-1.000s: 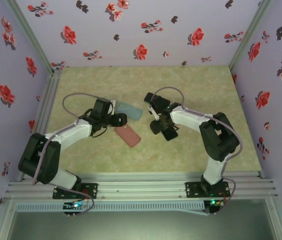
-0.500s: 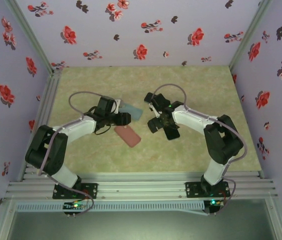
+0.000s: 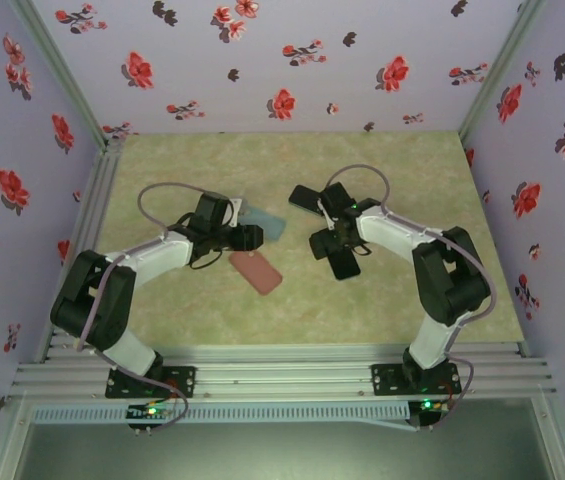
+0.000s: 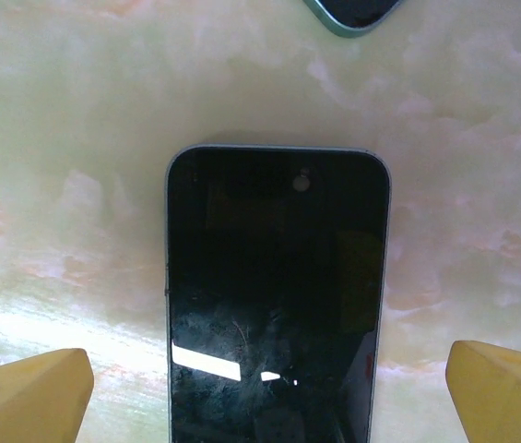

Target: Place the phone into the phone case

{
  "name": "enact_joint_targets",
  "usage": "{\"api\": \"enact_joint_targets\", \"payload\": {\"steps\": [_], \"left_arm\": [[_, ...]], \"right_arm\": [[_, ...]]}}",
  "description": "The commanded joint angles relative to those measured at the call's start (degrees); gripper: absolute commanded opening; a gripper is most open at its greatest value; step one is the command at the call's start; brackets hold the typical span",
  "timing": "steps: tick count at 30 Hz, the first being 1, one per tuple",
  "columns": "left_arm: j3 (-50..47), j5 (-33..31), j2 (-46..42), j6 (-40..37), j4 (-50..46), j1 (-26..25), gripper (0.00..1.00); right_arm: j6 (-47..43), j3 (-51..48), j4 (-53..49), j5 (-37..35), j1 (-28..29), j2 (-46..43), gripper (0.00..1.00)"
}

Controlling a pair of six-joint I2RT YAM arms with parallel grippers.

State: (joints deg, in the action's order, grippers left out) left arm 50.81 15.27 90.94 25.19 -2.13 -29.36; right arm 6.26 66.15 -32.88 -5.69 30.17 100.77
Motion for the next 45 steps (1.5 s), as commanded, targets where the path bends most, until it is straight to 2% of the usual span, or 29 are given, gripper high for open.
{"api": "enact_joint_targets", "payload": {"steps": [1, 14, 24, 37, 45], "left_arm": [[0.3, 1.0, -1.5, -0.5, 0.4, -0.4, 0.63], [0.5, 0.8, -2.1, -0.8, -0.1, -0.4, 0.62], [0.6, 0.6, -2.3, -0.8, -0.4, -0.4, 0.62], [0.9, 0.5, -2.6, -1.0, -0.8, -0.4, 0.62], [0.8, 0.5, -2.7, -1.0, -0.8, -0.4, 0.62]], "right_arm": [[1.4, -0.8, -0.1, 1.6, -0.2, 1.8, 0.99], [3.2, -0.7, -0.8, 0.6, -1.7, 5.1, 0.99], [3.2, -1.0, -0.9, 2.8, -1.9, 6.0, 0.84], [3.1, -1.1, -2.9, 2.2, -1.9, 6.1, 0.89], [3.1, -1.2, -3.2, 2.6, -1.9, 6.3, 0.77]]}}
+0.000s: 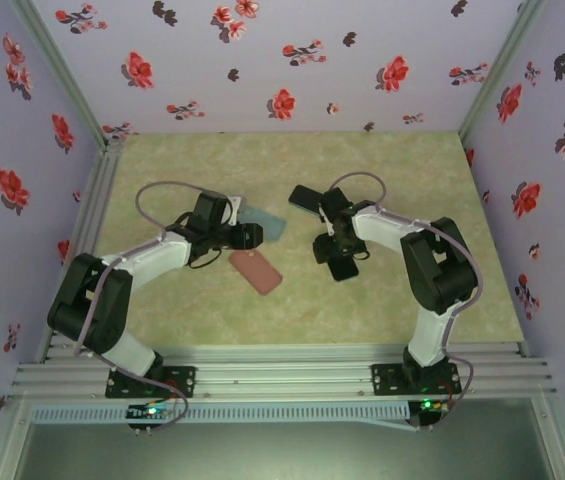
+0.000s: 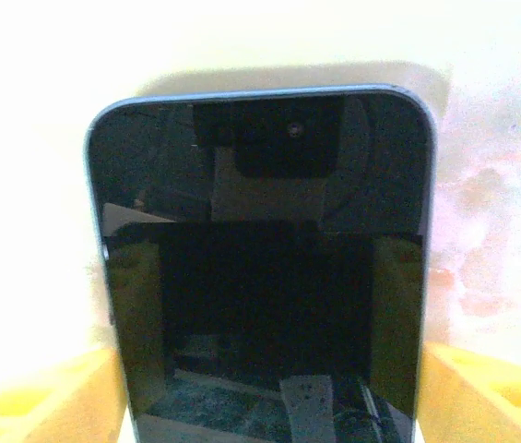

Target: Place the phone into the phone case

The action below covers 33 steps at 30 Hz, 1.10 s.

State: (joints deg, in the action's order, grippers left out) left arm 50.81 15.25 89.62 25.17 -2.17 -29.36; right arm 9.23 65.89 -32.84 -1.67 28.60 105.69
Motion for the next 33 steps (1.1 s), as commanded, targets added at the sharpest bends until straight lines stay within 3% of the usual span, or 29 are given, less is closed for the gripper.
{"api": "enact_joint_targets", "payload": {"steps": [1, 9, 28, 33], "left_arm": [[0.9, 0.5, -1.3, -1.0, -0.9, -0.4, 0.62], [0.8, 0.4, -1.4, -0.9, -0.7, -0.4, 0.62], [1.0, 0.7, -0.6, -1.0, -0.2, -0.4, 0.62], [1.4, 3.4, 0.5, -1.3, 0.7, -0.4, 0.61]], "right_arm": [[0.2, -0.9, -3.3, -1.4, -0.3, 1.3, 0.74], [0.0, -0.9, -3.0, -1.8, -0.1, -0.1, 0.68], [-2.3, 0.9, -4.7, 2.1, 2.0, -5.1, 0.68], [-2.9, 1.3, -4.9, 2.6, 3.5, -5.4, 0.68]]}}
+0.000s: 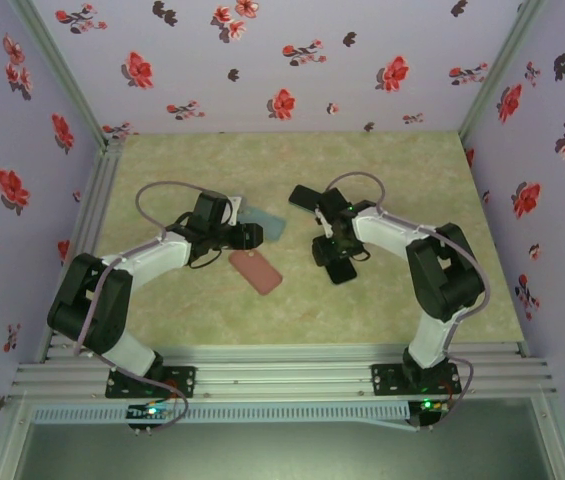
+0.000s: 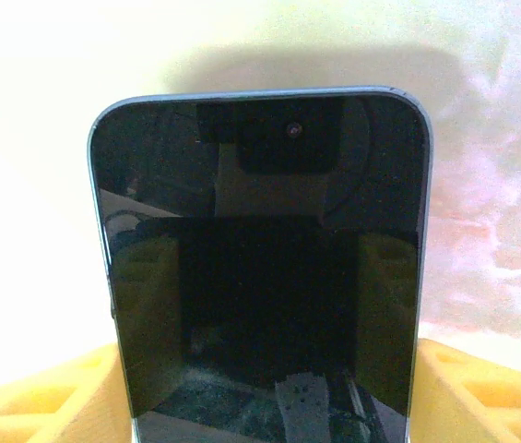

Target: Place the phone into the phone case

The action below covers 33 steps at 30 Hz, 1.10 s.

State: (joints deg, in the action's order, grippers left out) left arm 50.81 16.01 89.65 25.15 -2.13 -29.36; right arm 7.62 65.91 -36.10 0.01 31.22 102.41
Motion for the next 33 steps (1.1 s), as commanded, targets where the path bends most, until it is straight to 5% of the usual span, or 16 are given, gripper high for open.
{"api": "enact_joint_targets", "payload": {"steps": [1, 22, 33], "left_arm": [[1.3, 3.5, 0.7, -1.4, 1.1, -0.4, 0.61], [11.2, 33.1, 12.7, -7.3, -0.2, 2.7, 0.54], [18.6, 43.3, 19.8, -14.1, -9.7, 4.5, 0.45]], "right_arm": [[-1.4, 1.4, -1.7, 1.0, 1.2, -2.2, 0.68], [-3.4, 3.0, -3.9, 1.2, 6.2, -5.6, 0.65], [-4.1, 4.1, -5.7, 1.0, 8.5, -8.4, 0.63]]}}
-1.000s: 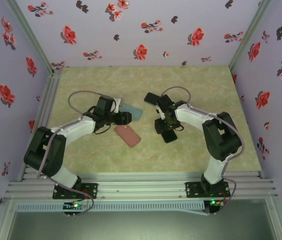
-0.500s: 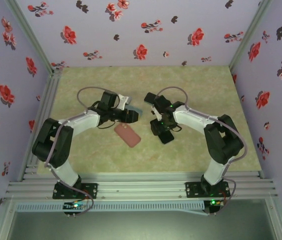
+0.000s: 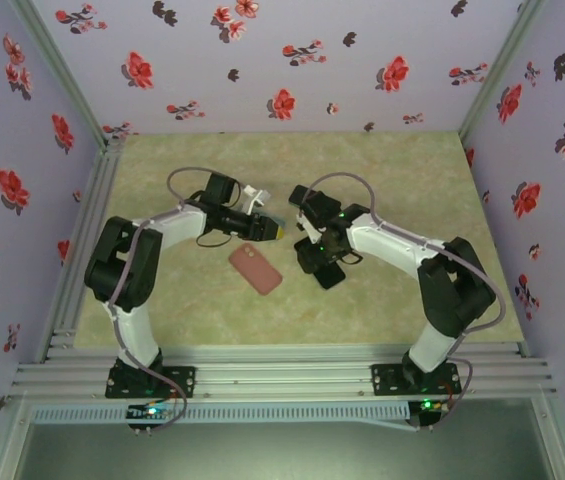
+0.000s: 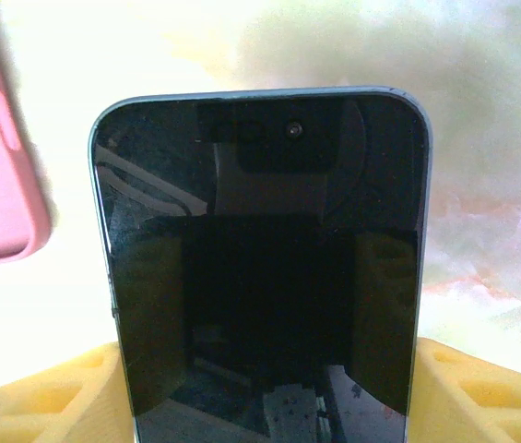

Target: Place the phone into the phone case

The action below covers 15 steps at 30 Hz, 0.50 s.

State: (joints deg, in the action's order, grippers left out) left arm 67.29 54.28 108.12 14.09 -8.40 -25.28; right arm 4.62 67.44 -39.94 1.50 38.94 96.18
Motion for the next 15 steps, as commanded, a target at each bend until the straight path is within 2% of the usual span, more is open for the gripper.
{"api": "enact_joint_targets", "payload": {"steps": [1, 9, 15], "left_arm": [[2.5, 5.6, 1.6, -3.3, -3.7, 0.5, 0.44], [5.7, 11.8, 5.1, -4.3, -6.1, 0.6, 0.49], [7.8, 12.9, 7.3, -6.7, -10.4, 0.6, 0.54]], "right_arm": [[-1.2, 2.7, -2.3, -0.4, 0.9, -2.1, 0.63], [-2.3, 4.5, -4.2, -0.4, 2.2, -1.9, 0.63], [-2.5, 4.5, -4.3, -0.5, 2.7, -1.9, 0.63]]}}
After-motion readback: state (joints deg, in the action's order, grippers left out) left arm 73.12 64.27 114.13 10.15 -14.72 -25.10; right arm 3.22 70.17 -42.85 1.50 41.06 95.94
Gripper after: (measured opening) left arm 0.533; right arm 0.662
